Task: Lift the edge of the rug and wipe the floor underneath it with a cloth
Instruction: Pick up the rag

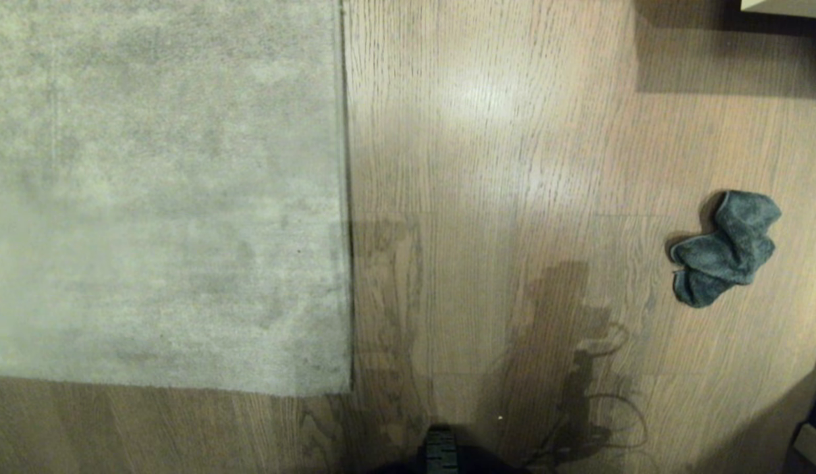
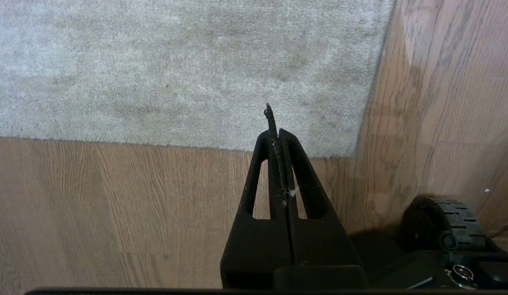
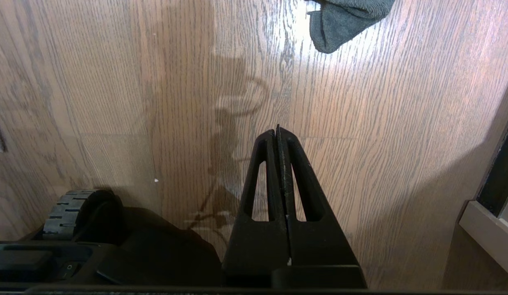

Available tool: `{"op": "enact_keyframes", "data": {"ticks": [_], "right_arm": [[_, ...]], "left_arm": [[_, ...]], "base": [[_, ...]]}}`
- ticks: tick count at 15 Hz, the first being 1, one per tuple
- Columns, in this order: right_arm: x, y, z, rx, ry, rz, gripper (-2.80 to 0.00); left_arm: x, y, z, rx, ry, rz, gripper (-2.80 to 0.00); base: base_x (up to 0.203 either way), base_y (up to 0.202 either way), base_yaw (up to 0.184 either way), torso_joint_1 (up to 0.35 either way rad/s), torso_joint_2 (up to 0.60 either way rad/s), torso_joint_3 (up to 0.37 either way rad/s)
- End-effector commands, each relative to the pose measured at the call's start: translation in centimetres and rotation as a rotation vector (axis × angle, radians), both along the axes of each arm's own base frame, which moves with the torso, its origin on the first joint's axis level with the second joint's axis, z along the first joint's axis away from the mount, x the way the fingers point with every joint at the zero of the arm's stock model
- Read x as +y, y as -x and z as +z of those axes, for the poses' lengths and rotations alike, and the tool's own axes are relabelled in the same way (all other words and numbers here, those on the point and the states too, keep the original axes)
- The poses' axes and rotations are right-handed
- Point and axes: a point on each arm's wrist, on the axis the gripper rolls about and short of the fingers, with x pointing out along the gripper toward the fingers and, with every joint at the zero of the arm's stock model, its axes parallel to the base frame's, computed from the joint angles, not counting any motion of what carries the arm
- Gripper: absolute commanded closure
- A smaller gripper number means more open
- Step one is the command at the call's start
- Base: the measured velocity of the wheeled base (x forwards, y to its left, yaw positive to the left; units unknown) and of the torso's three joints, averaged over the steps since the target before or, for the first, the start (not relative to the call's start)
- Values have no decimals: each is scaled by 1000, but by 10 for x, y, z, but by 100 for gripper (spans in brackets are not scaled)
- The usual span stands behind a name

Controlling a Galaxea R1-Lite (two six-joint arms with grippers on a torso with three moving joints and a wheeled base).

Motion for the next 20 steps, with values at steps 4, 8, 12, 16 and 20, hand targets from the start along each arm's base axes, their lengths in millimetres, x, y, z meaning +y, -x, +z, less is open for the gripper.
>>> {"op": "enact_keyframes", "data": {"ticks": [4,8,12,16,20], "right_arm": [[0,0,0,-1,24,0,0],[0,0,0,-3,6,0,0],[0,0,0,-4,-20,-1,0],[-1,0,-1,12,-58,-55,0],[-1,3,9,14,-39,-52,0]], "left_arm": [[0,0,0,0,2,1,0],[0,0,0,0,2,1,0],[0,0,0,0,1,1,0],[0,0,0,0,0,1,0],[0,0,0,0,0,1,0]], "base": [[0,0,0,0,0,0],[0,0,0,0,0,0],[0,0,0,0,0,0],[0,0,0,0,0,0],[0,0,0,0,0,0]]}}
